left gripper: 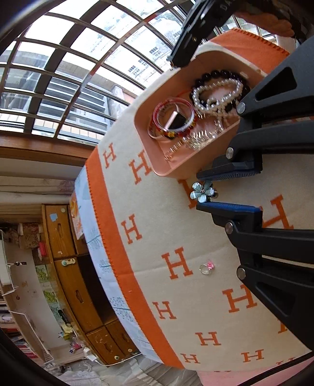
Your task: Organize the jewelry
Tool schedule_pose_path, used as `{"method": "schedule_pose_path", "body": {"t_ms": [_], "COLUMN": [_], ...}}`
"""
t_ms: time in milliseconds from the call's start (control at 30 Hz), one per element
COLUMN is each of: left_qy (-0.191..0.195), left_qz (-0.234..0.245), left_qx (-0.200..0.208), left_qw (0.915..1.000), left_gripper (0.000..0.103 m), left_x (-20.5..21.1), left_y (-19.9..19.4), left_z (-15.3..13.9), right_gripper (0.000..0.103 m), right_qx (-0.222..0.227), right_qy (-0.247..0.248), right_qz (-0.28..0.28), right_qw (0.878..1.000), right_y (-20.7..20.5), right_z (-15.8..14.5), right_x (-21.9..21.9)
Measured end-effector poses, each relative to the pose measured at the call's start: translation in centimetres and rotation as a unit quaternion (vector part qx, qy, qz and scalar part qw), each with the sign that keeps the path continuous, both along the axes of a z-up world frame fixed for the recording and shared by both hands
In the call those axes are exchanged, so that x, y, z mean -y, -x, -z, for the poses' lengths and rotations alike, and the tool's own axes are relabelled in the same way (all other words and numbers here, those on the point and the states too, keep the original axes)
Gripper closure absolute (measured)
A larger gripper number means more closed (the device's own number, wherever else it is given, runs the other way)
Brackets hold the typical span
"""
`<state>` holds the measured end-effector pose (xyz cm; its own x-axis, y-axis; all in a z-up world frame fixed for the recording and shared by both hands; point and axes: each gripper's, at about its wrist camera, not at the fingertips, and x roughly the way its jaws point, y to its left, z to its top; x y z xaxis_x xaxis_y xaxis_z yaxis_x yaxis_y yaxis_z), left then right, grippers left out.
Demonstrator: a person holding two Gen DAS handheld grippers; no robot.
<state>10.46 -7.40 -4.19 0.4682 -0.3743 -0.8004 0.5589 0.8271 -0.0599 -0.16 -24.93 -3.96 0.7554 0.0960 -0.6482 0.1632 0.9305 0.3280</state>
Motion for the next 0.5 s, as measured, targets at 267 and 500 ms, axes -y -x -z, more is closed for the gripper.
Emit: {"method": "schedule_pose_path", "body": {"t_ms": [267,500], "left_qy": [0.016,0.010], "left_qz": [0.036,0.036], "left_qx": [0.014,-0.001], "left_qw": [0.9991,0.9993], "left_gripper": [0.087,0.079], "left_x": [4.2,6.0], "left_y": [0.0,-1.7], "left_z": [-1.3,0.5], "right_gripper": [0.084,0.084], "right_qx": [-0.005,-0.005], "right_qy": [-0.013,-0.012], "right_qz": [-0.024,-0.032], "right_qw": [1.000,0.999], "right_y": [-1.0,-1.9], "right_z": [0.4,0.2], "right_x": [-0.5,-0.5]}}
